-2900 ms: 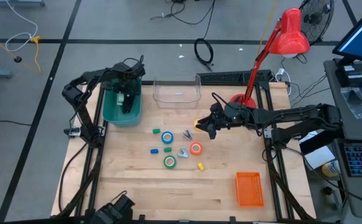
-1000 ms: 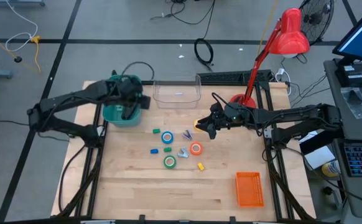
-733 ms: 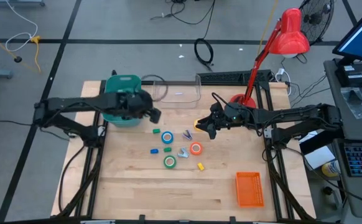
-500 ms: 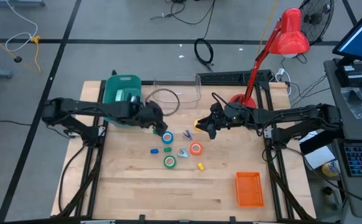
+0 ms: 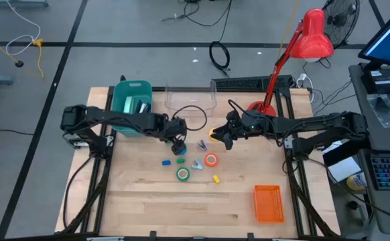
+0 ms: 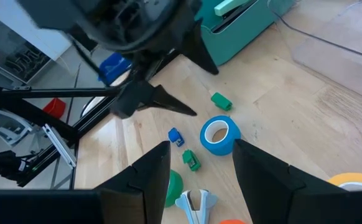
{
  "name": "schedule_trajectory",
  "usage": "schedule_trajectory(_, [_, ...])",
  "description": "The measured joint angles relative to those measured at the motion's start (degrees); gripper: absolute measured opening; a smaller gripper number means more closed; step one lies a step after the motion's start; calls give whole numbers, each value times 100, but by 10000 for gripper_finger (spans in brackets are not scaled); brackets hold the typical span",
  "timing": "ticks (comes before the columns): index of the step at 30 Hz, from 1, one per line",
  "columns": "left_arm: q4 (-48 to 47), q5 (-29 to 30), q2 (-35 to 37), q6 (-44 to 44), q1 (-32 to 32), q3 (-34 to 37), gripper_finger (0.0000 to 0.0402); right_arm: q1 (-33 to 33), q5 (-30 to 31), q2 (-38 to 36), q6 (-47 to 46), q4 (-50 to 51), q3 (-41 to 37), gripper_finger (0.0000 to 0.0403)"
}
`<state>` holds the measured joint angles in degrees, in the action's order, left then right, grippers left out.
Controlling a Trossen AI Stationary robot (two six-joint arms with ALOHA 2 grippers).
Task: Pick and place Stapler, Stapler remover, tape
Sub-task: Put the top green stapler into the green bin
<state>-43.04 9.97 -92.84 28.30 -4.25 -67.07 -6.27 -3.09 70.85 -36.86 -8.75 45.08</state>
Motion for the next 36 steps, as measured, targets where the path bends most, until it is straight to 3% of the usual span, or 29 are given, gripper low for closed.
schedule_trajectory(6, [-16,-24,11,-493,-352,0,351,-1,0,2,0,-2,0,166])
schedule_trajectory(16, [-294,-555,-236,-1446,-616,-2,351,-1,0,0,0,0,0,166])
schedule_trajectory(25, [-602,-565,-767,-1961,-691,2,351,-1,0,2,0,6,2,166])
schedule_trajectory(36, [-831,-543,-835,-2487,-871,2,351,0,2,2,-68,2,2,166])
